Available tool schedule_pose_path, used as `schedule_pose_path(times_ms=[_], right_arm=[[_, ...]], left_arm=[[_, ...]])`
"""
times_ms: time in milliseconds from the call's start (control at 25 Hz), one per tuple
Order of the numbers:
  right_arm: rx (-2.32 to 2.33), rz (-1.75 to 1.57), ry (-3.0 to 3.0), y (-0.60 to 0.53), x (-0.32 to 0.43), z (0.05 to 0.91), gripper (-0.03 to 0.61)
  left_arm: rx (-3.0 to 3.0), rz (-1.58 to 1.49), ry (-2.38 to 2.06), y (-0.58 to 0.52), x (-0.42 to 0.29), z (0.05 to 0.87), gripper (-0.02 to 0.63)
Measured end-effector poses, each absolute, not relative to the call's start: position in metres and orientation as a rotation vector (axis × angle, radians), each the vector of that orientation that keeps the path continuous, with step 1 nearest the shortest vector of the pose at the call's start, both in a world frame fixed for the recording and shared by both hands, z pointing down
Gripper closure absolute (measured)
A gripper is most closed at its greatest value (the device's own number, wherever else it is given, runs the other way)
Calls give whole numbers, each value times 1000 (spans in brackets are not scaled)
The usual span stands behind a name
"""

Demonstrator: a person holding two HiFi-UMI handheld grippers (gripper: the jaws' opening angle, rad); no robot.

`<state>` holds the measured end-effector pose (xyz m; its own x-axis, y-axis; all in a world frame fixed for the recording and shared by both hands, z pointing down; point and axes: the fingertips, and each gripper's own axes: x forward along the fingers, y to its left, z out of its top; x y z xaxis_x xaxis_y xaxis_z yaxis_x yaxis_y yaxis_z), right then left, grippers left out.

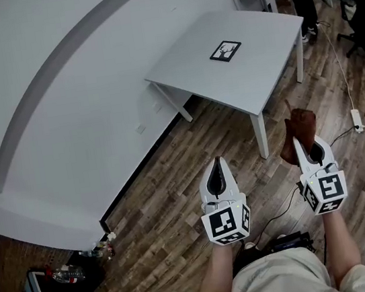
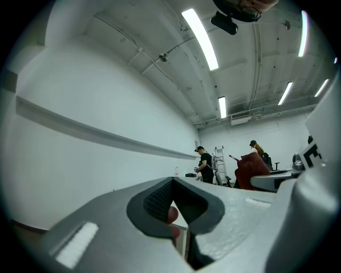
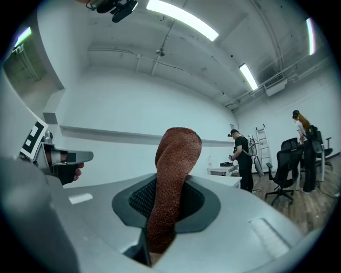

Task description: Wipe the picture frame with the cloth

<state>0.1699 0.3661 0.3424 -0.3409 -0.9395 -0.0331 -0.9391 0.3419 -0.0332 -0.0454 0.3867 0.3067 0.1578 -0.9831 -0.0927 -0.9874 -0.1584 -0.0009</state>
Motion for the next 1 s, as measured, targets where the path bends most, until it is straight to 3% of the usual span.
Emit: schedule_pose_path(times_ms=[1000], right_arm=[[-1803, -22, 2570, 286, 161, 360, 483]], left_arm=[[-2362, 118, 1967, 302, -42, 317, 614]])
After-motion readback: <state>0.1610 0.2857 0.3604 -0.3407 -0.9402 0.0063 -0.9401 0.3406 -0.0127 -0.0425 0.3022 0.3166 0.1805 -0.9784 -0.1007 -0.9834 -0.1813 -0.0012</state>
